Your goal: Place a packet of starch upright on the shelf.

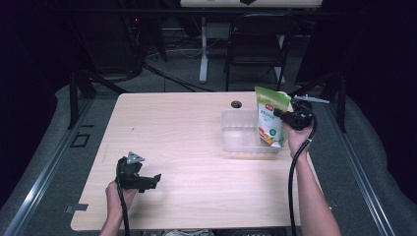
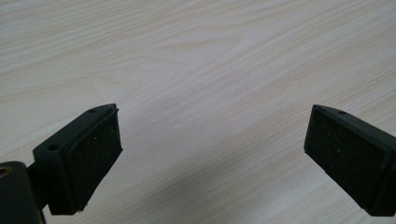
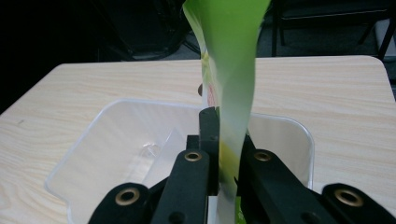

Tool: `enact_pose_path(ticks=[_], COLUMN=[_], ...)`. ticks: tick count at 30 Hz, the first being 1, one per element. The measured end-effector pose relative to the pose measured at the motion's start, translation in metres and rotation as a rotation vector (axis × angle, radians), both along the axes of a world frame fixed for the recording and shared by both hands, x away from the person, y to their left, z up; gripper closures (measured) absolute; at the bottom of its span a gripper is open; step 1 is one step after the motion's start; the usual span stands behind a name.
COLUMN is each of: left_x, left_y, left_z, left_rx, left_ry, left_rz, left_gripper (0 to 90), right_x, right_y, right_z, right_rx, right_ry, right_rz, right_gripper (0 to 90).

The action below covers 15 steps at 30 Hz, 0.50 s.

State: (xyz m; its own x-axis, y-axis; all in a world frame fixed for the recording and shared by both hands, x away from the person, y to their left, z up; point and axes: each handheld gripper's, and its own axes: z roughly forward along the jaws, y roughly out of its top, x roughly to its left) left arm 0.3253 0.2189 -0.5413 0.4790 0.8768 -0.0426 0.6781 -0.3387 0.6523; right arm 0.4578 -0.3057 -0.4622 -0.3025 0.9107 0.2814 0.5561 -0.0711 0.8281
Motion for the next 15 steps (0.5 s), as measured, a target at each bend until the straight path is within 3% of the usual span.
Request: enact_pose_path(ticks=[3,15], left_x=[0.0004,0.0006], left_y=[-0.0003,-0.0016], left_z=[0.0006,0.0002], left_rx=[0.006,0.004], left_ry=[-0.003,-0.001], left_rz=[-0.003,-0.001], left_gripper=[3.7,3.7], right_x=[-0.0003,-0.0024], right_y=[0.0,-0.0065], right_z=[-0.0008,-0.0052], right_rx=[-0.019,-0.008], right_ry=[0.009,0.027], right_rz=[0.003,-0.001], right_gripper=[89.9,89.9])
